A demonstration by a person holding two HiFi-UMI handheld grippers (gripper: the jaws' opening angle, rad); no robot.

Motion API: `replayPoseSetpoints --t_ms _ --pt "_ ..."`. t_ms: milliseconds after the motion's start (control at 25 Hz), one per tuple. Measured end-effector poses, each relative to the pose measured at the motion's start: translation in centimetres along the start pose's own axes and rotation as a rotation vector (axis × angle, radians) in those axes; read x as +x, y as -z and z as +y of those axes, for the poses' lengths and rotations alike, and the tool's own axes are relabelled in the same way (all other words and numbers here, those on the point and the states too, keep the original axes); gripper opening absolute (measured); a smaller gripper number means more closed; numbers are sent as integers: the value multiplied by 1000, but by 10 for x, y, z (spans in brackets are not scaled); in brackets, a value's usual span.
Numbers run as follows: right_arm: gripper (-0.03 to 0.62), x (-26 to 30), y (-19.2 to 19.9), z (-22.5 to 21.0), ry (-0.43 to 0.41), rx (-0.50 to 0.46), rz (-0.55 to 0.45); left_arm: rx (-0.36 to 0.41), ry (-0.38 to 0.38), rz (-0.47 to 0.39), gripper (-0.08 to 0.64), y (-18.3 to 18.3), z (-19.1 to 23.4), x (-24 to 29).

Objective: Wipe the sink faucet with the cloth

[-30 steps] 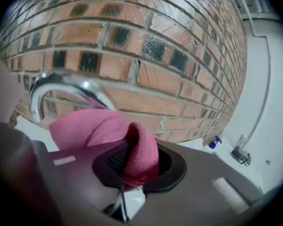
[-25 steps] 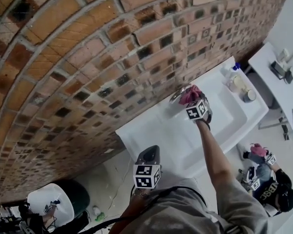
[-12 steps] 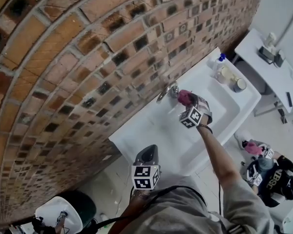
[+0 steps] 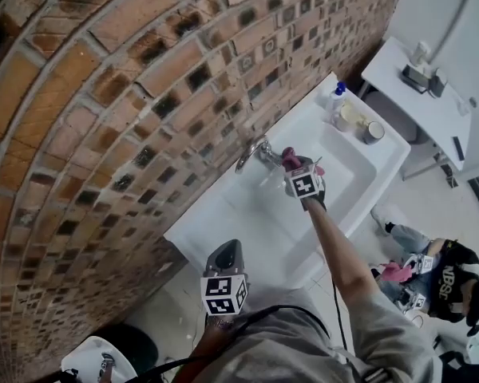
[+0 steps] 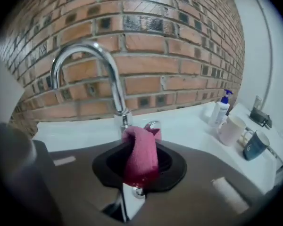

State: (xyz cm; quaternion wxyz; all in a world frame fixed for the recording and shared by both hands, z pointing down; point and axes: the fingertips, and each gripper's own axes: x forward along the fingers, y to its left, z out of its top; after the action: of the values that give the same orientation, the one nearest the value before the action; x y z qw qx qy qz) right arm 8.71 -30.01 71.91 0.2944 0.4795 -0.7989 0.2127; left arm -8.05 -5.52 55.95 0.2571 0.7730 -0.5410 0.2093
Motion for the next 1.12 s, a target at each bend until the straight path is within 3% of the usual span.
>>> replayPoseSetpoints --t_ms 80,160,240,360,440,640,760,920,1040,1120 --pt "51 6 12 51 -116 -39 18 3 12 -3 20 -3 -3 2" --pt "52 6 17 92 -183 -152 28 9 23 -8 19 -7 -5 3" --pt "52 -1 3 96 -110 -244 -16 11 26 -14 20 -9 -4 1" --pt "52 -15 -39 46 121 -255 -101 1 5 -9 19 -7 6 -1" --pt "52 -14 -56 3 259 -277 -72 -16 -12 -2 19 -3 15 0" --pt "54 9 -58 -59 366 -447 91 -47 -8 3 20 1 18 0" --pt "52 18 -36 -79 278 -342 148 -59 2 -4 20 -1 17 1" --pt "44 15 -34 -68 155 -208 10 -69 3 5 20 2 21 5" --pt "43 8 -49 -51 77 -254 -66 -66 12 7 20 0 17 11" --pt "43 3 -60 -38 45 -294 -57 -53 20 7 20 -3 13 15"
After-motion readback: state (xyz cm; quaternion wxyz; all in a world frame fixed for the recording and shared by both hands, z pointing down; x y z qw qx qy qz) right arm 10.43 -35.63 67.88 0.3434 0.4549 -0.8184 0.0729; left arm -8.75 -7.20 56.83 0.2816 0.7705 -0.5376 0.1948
